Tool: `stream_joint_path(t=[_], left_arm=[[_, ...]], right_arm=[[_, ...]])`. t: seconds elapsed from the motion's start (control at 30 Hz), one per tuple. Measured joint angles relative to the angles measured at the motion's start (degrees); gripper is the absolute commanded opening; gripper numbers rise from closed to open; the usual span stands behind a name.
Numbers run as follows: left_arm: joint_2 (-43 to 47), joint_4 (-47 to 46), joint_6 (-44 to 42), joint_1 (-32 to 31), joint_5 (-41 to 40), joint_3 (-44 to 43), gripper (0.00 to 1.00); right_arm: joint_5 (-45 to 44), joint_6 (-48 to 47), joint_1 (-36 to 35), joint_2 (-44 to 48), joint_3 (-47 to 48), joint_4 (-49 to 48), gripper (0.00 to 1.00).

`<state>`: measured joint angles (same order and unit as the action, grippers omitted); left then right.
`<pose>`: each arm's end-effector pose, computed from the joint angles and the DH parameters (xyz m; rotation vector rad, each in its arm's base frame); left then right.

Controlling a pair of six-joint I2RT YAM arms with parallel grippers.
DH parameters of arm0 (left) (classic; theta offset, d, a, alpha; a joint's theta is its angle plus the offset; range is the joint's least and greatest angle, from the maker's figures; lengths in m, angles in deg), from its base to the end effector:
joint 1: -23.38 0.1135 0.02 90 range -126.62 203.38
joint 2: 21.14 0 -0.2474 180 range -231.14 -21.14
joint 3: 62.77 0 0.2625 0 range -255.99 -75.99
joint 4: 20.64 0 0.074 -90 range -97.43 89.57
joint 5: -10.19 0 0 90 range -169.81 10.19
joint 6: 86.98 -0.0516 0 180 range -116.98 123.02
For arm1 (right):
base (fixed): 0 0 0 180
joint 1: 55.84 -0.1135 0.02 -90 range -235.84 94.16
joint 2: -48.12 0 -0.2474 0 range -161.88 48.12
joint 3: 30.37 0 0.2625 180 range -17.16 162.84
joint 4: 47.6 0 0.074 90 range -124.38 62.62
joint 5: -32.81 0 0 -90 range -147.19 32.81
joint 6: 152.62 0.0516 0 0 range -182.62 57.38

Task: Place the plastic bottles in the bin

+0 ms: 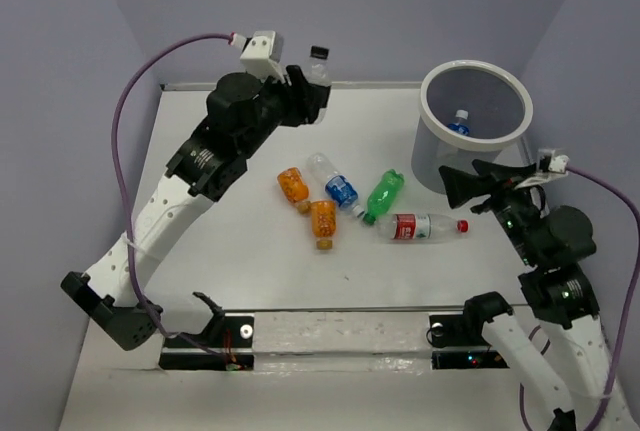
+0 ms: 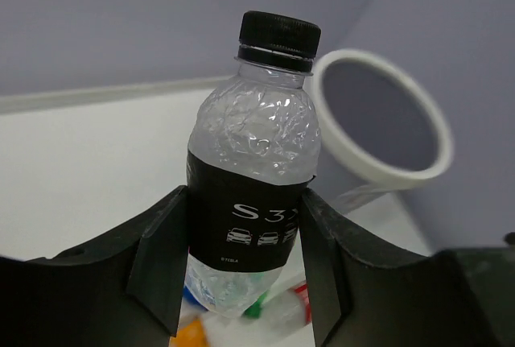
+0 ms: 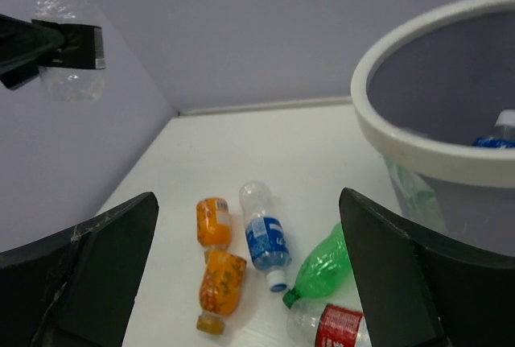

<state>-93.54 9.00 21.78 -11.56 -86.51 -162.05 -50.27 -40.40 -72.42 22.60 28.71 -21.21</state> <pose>0.2530 -0.1694 0.4620 0.1413 1.6492 -0.6250 0.1321 0.0458 0.3808 -0.0284 1.4782 0.6395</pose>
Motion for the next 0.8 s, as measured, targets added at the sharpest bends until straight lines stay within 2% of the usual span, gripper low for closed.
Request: stream_joint_path(t=[0.07,0.13,0.3,0.47,0.6,0.73,0.8], left_arm=[[-3.28,-4.28,0.48,-5.68,0.76,-8.02,0.38],[-7.76,-6.73,0.66,-8.76,1.22,-14.56,0.38],[-24.00,-9.75,0.63,-12.85,2.43,-30.99,0.39],[-44.33,-10.69,0.92,-15.17,4.66,-48.26,0.40],[-52.04,-14.32,1.60,-16.15,4.74,-49.75,0.40],[-54.86,-19.63,2.89,-16.41,4.90,-49.92,0.43],[-57.59,-22.36,3.80,-16.41,5.29,-53.96,0.53]], right_arm=[[-1.90,0.02,-0.02,2.08,3.91,1.44,1.00],[-3.37,0.02,-0.02,4.55,7.82,2.10,1.00],[-6.23,-0.28,-0.02,8.33,15.93,2.01,1.00],[-5.66,0.00,-0.02,8.41,16.31,3.37,0.99],[-3.98,-0.39,-0.02,8.57,15.34,4.79,0.99],[-2.69,-0.59,-0.02,8.59,15.08,5.53,0.99],[-1.88,-0.55,-0.02,8.79,14.58,5.75,0.99]])
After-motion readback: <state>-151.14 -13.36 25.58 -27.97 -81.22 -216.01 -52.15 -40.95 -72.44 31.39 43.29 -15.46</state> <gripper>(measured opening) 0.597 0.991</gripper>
